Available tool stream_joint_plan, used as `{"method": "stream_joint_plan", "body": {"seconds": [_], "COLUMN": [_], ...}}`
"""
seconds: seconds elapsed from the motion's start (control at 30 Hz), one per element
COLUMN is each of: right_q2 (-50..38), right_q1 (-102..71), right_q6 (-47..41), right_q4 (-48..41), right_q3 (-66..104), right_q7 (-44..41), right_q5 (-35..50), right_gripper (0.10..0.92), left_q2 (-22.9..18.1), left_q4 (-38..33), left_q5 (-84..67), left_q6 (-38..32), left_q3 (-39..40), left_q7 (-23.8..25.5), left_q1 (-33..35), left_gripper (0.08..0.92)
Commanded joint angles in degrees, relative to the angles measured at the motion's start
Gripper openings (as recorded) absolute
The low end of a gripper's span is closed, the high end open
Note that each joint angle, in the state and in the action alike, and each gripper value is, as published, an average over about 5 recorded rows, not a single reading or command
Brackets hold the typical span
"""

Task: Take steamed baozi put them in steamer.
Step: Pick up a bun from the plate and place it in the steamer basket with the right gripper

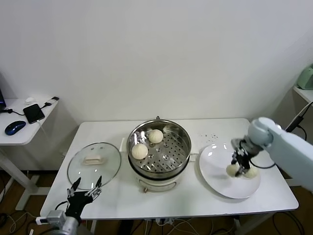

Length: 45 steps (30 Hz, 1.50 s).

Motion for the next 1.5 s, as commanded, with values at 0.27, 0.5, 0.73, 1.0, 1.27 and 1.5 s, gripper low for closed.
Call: {"method": "stream_joint_plan", "body": {"seconds": [0.27, 0.5, 0.73, 1.0, 1.27, 1.5], "right_q2": [23.7, 29.8, 28.1, 25.4, 26.9, 27.9], "right_q1": [32.1, 32.4, 29.9, 27.1, 25.7, 25.8], "right_q6": [2.9, 21.9, 44.5, 50.3, 51.4, 51.2], "right_q4": [-12.7, -11.1, -4.7, 5.9, 9.1, 10.9], "right_q3": [-19.2, -26.0, -33.2, -35.7, -35.7, -36.9], "right_q7": [-3.4, -0.9, 6.8, 17.2, 18.5, 16.6], "right_q5": [20.0, 28.8, 20.4, 2.4, 0.0, 0.2], "right_gripper": [0.515, 0.518, 0.518, 0.518, 0.518, 0.518], "left_q2": [-0.6, -1.2, -1.6, -1.9, -1.9, -2.0], "left_q4": [-0.7, -1.1, -1.5, -1.7, -1.8, -2.0], "left_q5": [2.6, 2.5, 2.3, 2.1, 1.9, 1.7], "left_q6": [-1.1, -1.3, -1.4, -1.4, -1.4, -1.4], "left_q3": [0.1, 0.1, 0.0, 0.1, 0.1, 0.1], "left_q7": [-1.2, -1.2, -1.2, -1.2, -1.2, -1.2], "left_q1": [-0.4, -0.3, -0.3, -0.6, -0.5, -0.4], "left_gripper": [0.823, 0.823, 0.823, 0.823, 0.823, 0.823]}}
